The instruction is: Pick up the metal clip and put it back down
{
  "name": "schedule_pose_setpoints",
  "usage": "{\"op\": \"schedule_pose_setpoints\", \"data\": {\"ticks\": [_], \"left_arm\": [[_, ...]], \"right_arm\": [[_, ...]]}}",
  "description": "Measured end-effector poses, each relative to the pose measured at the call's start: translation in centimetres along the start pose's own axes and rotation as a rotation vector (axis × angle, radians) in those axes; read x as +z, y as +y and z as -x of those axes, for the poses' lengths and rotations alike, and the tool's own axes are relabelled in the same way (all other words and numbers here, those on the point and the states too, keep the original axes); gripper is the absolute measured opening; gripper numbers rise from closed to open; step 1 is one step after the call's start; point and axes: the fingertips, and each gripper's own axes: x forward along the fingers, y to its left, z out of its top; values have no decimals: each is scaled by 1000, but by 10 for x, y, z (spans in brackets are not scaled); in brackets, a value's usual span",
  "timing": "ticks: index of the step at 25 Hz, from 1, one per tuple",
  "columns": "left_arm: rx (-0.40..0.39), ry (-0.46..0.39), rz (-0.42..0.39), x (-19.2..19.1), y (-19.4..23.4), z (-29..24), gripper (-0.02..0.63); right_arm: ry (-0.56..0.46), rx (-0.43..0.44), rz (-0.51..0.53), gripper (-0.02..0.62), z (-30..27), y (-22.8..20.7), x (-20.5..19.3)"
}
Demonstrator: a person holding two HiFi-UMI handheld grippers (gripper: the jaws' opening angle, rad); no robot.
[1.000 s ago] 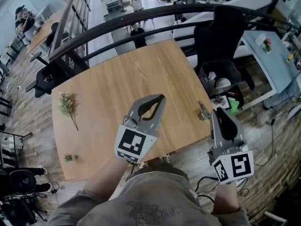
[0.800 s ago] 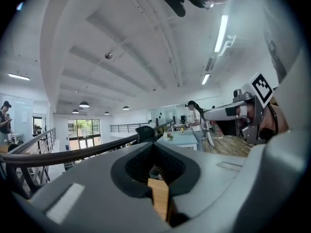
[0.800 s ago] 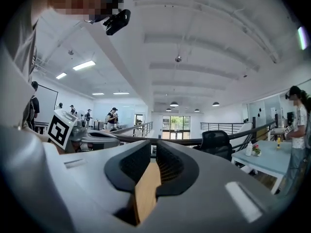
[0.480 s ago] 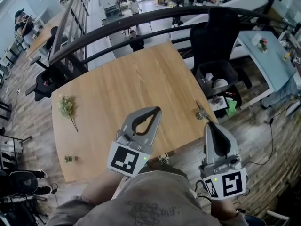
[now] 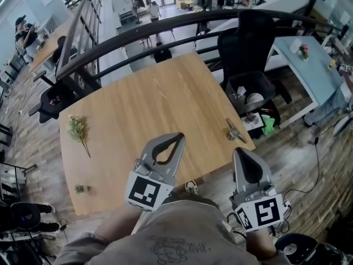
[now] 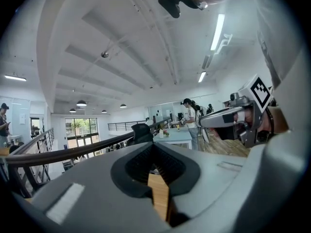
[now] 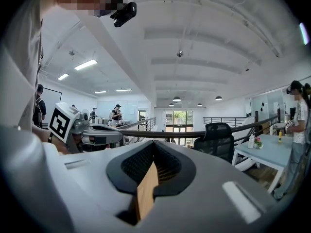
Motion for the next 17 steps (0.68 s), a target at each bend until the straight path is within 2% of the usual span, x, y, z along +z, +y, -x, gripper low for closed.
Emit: {"op": "schedule_pose_setpoints", "data": {"ticks": [17], "left_arm": [[10,-17,-7,10,-2,5,2]], "right_arm": [[3,29,13,11,-2,8,-1]]}}
